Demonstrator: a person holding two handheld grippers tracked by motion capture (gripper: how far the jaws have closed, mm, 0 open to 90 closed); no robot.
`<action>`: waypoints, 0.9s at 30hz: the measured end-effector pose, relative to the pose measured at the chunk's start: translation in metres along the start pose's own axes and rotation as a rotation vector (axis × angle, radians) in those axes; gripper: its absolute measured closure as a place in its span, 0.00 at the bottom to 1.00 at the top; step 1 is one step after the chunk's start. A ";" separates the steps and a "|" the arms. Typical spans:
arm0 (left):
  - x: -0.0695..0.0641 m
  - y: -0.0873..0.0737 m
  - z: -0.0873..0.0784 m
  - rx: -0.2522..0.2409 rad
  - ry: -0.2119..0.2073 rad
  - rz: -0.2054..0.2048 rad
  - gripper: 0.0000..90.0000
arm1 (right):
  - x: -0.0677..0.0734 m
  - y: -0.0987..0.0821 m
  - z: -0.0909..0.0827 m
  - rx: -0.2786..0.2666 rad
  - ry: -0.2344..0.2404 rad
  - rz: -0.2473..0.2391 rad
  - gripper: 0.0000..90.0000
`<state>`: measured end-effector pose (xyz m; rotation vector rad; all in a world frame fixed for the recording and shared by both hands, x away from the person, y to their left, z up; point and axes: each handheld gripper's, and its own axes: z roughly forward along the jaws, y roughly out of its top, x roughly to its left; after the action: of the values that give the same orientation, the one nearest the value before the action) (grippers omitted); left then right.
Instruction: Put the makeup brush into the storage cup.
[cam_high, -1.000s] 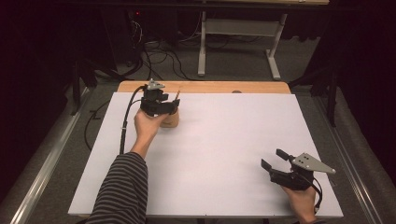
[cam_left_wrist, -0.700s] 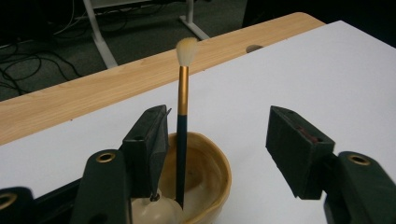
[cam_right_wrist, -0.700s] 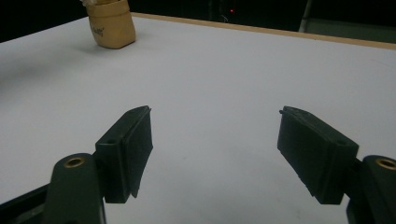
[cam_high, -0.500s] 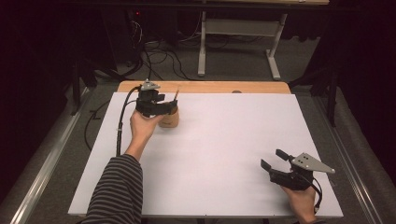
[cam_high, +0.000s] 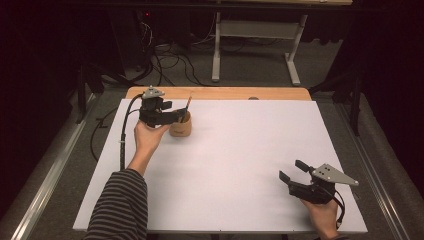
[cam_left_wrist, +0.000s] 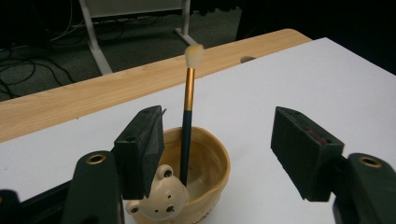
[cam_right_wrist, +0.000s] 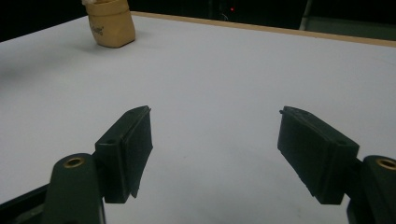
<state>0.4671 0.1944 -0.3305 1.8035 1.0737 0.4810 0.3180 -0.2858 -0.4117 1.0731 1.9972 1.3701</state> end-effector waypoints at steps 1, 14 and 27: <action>0.000 0.000 -0.001 -0.004 -0.003 -0.001 0.39 | 0.000 0.000 0.000 0.001 -0.001 0.003 0.31; -0.005 -0.001 -0.013 -0.030 -0.036 0.002 0.38 | 0.000 0.000 0.000 -0.001 -0.002 0.005 0.31; -0.006 -0.007 -0.033 -0.048 -0.037 0.005 0.38 | 0.000 0.000 0.000 0.001 0.003 0.002 0.31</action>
<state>0.4373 0.2082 -0.3203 1.7663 1.0243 0.4710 0.3180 -0.2860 -0.4115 1.0750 1.9997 1.3720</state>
